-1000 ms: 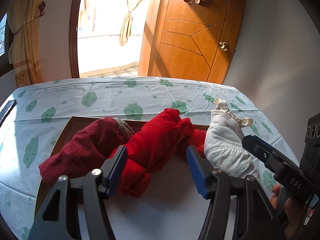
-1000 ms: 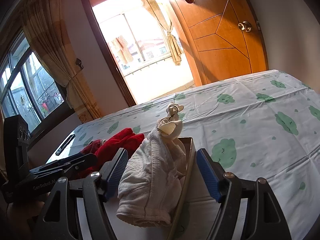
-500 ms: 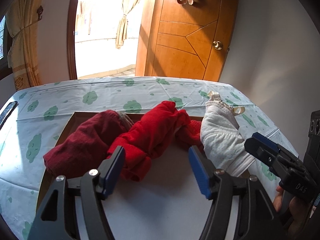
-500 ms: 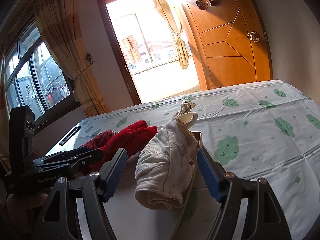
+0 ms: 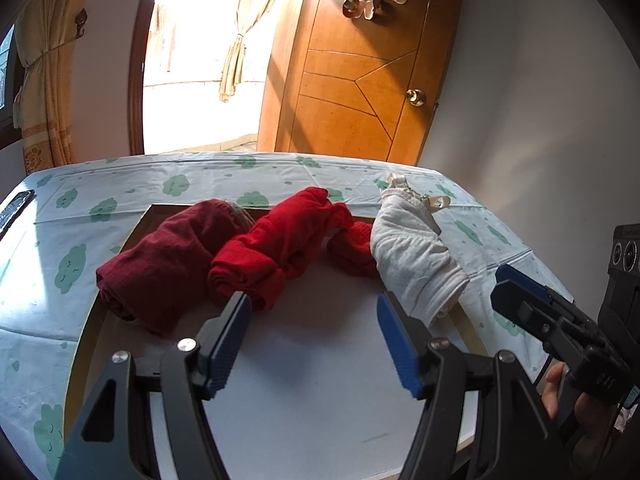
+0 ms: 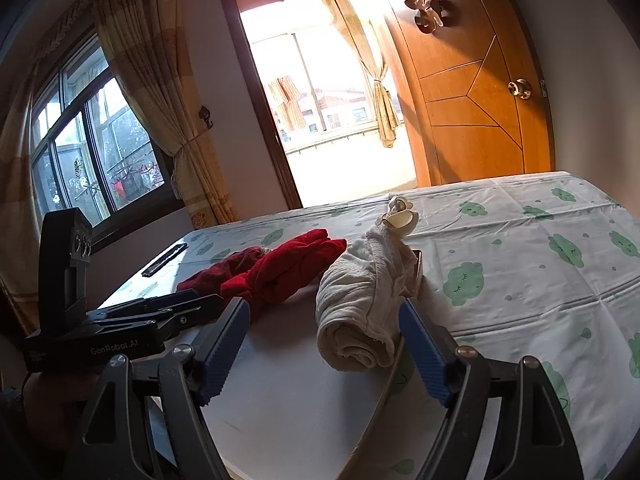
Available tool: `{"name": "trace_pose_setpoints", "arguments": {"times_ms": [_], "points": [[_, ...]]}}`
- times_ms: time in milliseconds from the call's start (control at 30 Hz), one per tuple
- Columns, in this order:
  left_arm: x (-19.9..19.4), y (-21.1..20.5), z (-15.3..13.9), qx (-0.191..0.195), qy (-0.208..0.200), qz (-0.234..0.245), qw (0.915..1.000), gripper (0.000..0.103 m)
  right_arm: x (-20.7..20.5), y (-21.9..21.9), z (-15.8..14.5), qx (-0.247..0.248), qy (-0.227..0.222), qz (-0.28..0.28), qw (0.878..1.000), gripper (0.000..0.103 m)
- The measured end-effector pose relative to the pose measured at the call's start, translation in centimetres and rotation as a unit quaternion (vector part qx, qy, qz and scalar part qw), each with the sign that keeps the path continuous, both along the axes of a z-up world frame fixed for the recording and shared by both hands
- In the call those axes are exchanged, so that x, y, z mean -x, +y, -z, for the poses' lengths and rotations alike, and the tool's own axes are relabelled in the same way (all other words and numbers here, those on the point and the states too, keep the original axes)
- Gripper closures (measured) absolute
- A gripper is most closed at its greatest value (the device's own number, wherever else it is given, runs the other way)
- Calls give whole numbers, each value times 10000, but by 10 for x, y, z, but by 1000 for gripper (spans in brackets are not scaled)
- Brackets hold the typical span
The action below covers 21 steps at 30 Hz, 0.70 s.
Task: Take underwear out of drawer
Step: 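Open the right tool to release the white underwear while the left tool releases the red garment, then move both open tools back down into the open drawer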
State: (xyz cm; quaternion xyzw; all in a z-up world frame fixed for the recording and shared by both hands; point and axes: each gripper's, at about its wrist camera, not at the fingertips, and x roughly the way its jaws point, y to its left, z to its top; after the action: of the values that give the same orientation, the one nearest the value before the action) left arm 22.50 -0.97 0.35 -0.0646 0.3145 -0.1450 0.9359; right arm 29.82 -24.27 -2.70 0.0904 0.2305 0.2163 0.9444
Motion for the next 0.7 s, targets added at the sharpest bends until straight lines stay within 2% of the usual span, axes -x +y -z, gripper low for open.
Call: {"name": "trace_pose_setpoints", "arguments": {"times_ms": [167, 700], "points": [[15, -1, -2, 78, -72, 71, 9999, 34, 15, 6, 2, -66, -48, -135, 9999, 24], [60, 0, 7, 54, -93, 349, 9993, 34, 63, 25, 12, 174, -234, -546, 9981, 24]]}}
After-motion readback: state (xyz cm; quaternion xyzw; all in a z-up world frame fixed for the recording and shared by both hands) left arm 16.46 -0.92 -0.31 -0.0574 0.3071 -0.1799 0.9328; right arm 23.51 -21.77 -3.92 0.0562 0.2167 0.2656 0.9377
